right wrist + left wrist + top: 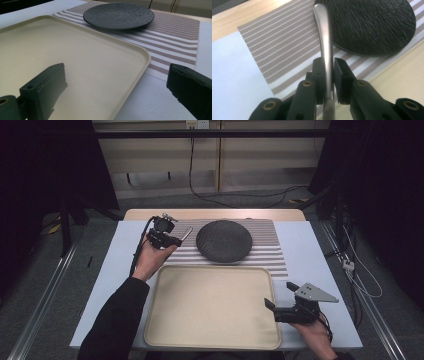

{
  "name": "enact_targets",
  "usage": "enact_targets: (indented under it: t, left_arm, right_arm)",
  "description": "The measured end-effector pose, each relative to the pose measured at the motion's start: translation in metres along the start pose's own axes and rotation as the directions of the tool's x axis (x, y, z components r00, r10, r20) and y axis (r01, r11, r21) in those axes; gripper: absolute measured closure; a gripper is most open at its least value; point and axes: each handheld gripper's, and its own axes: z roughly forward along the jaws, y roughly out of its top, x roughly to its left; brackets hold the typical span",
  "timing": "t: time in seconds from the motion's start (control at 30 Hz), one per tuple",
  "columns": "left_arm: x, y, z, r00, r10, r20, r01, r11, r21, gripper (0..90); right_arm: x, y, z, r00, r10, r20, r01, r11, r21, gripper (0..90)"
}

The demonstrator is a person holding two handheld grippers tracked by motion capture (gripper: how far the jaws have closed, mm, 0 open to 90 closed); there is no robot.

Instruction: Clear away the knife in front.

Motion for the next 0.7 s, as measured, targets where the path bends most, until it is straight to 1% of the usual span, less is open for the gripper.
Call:
enact_targets:
  t: [0.03, 0.07, 0.1, 0.17, 0.2, 0.23, 0.27, 0.33, 0.43, 0.5, 0.57, 0.67, 0.7]
  left_arm:
    - [-0.002, -0.001, 0.0, 1.0, -0.002, 0.001, 0.002, 1.0, -0.004, 80.1]
    - [-0.004, -0.002, -0.002, 0.9999, 0.011, 0.001, -0.011, 0.9999, 0.004, 80.2]
    - [-0.005, -0.004, -0.003, 0.9999, 0.012, 0.004, -0.012, 0.9999, 0.002, 80.2]
    - [-0.009, -0.006, -0.006, 0.9994, 0.028, 0.019, -0.028, 0.9993, -0.024, 80.2]
    - [-0.01, -0.008, -0.008, 0.9991, 0.025, 0.035, -0.024, 0.9993, -0.031, 80.2]
    - [-0.013, -0.009, -0.009, 0.9991, 0.013, 0.04, -0.011, 0.9991, -0.041, 80.2]
    - [-0.015, -0.01, -0.011, 0.999, 0.024, 0.038, -0.023, 0.9991, -0.036, 80.2]
    - [-0.02, -0.012, -0.014, 0.9985, 0.032, 0.045, -0.03, 0.9989, -0.036, 80.2]
    - [-0.028, -0.016, -0.016, 0.9981, 0.044, 0.043, -0.042, 0.9983, -0.04, 80.1]
    - [-0.032, -0.018, -0.018, 0.9967, 0.057, 0.058, -0.055, 0.9979, -0.035, 80.1]
    - [-0.037, -0.02, -0.02, 0.9973, 0.053, 0.051, -0.051, 0.998, -0.038, 80.2]
    - [-0.041, -0.025, -0.021, 0.9968, 0.059, 0.054, -0.058, 0.998, -0.024, 80.1]
    - [-0.043, -0.026, -0.022, 0.9966, 0.07, 0.043, -0.07, 0.9976, -0.005, 80.2]
  right_arm:
    - [0.0, 0.0, 0.0, 1.0, 0.001, 0.001, -0.001, 1.0, 0.0, 2.4]
    - [0.0, 0.0, 0.0, 1.0, 0.001, 0.001, -0.001, 1.0, 0.0, 2.4]
    - [-0.001, 0.0, 0.0, 1.0, 0.001, 0.002, -0.001, 1.0, 0.0, 2.4]
    - [-0.001, 0.0, 0.0, 1.0, 0.002, 0.002, -0.002, 1.0, 0.0, 2.4]
    - [0.0, 0.0, 0.0, 1.0, 0.0, 0.003, 0.0, 1.0, 0.001, 2.4]
    - [0.0, 0.0, 0.0, 1.0, 0.0, 0.003, 0.0, 1.0, 0.001, 2.4]
    - [0.0, 0.0, 0.0, 1.0, -0.001, 0.006, 0.001, 1.0, 0.001, 2.4]
    - [-0.001, 0.0, 0.0, 1.0, 0.002, 0.006, -0.002, 1.0, 0.002, 2.4]
    - [0.0, 0.0, 0.0, 1.0, -0.001, 0.004, 0.001, 1.0, 0.004, 2.4]
    - [0.0, 0.0, 0.0, 1.0, 0.0, 0.004, 0.0, 1.0, 0.004, 2.4]
    - [0.0, 0.0, 0.0, 1.0, 0.002, 0.004, -0.002, 1.0, 0.004, 2.4]
    - [0.0, 0.0, 0.0, 1.0, 0.001, 0.003, -0.001, 1.0, 0.002, 2.4]
    - [0.0, 0.0, 0.0, 1.0, 0.0, 0.003, 0.0, 1.0, 0.002, 2.4]
